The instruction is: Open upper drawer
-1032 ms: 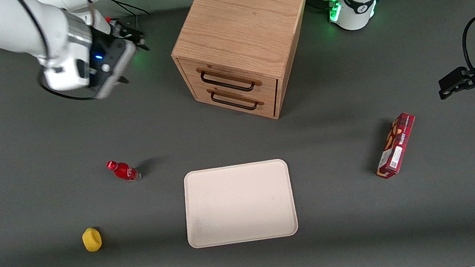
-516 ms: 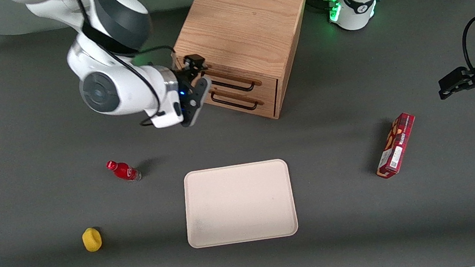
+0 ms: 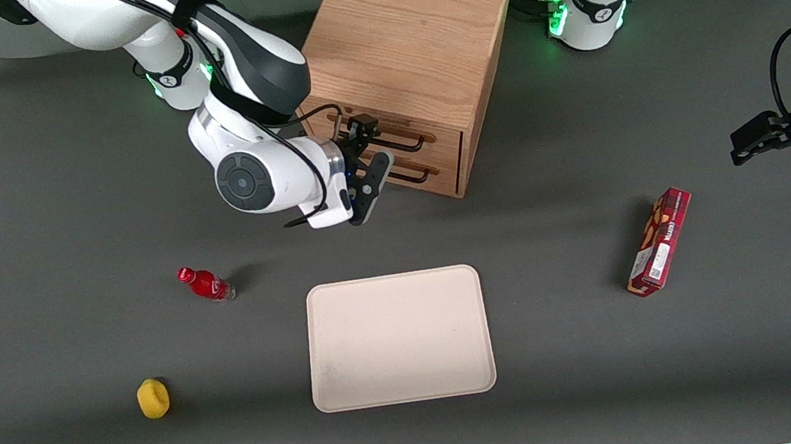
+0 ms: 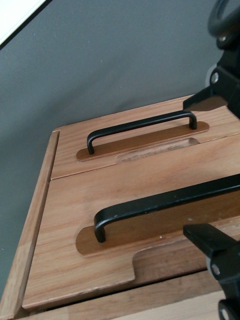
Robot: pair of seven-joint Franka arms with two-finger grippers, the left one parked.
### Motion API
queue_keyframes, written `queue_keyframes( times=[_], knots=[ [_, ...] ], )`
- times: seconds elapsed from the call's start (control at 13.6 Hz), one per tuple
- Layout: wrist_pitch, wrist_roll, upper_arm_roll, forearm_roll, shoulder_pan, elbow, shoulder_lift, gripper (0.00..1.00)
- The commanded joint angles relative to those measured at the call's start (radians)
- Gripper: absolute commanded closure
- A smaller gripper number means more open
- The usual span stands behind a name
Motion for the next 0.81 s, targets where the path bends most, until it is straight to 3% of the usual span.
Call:
queue_keyframes(
  times=[0.0,0.74],
  knots=[
    [0.049,0.003,0.007,-0.016,0.014,-0.015,0.006,0.00],
    [0.098,0.032,0.011,-0.094,0.023,0.014,0.074,0.00]
  ],
)
